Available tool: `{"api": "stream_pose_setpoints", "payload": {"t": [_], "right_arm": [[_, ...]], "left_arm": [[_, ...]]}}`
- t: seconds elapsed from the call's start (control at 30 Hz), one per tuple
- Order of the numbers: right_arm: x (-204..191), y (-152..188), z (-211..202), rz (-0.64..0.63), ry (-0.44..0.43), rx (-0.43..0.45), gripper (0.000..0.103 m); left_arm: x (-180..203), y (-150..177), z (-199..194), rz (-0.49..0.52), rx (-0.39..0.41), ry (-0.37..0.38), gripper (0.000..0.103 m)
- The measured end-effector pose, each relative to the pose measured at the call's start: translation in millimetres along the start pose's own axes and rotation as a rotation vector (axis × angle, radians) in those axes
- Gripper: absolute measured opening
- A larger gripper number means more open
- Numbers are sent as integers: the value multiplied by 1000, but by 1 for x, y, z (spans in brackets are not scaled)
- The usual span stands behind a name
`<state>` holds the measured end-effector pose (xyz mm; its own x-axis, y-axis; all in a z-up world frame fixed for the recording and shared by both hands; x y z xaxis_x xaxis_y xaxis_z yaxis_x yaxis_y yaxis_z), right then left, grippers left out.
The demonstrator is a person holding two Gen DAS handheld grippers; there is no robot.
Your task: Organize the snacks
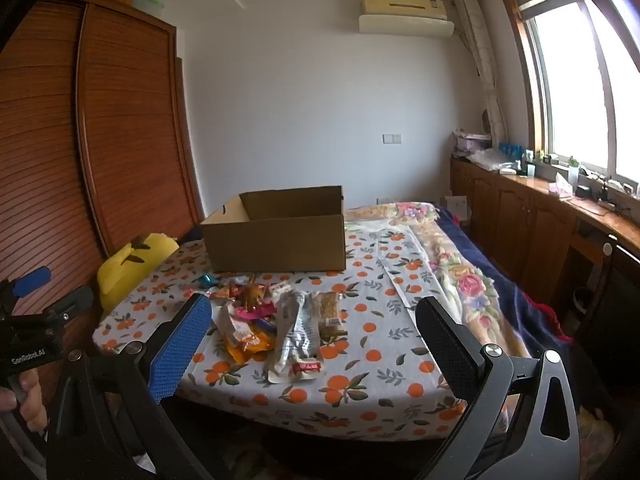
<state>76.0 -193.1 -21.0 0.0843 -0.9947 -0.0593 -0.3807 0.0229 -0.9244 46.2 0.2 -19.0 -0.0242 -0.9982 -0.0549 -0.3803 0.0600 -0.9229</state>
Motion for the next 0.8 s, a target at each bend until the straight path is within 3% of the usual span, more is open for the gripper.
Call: {"api": "stream_pose_setpoints", "payload": {"t": [0.8], "right_arm": [[-1, -1, -2, -4, 3, 6, 103]], "left_arm": [[0, 0, 0, 3, 7, -4, 103]]}}
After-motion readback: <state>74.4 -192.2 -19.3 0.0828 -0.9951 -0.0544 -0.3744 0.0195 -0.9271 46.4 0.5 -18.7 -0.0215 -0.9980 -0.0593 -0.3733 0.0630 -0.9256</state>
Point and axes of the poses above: each gripper's, at about its wrist camera, not at the fingertips, and z roughly the way its jaws point, x to its right, y to its underside, the point moved 5 cm from there along z, roughly the way its jaws point, and after that the axes turned 1 degree about -z, right-handed, at the moved point
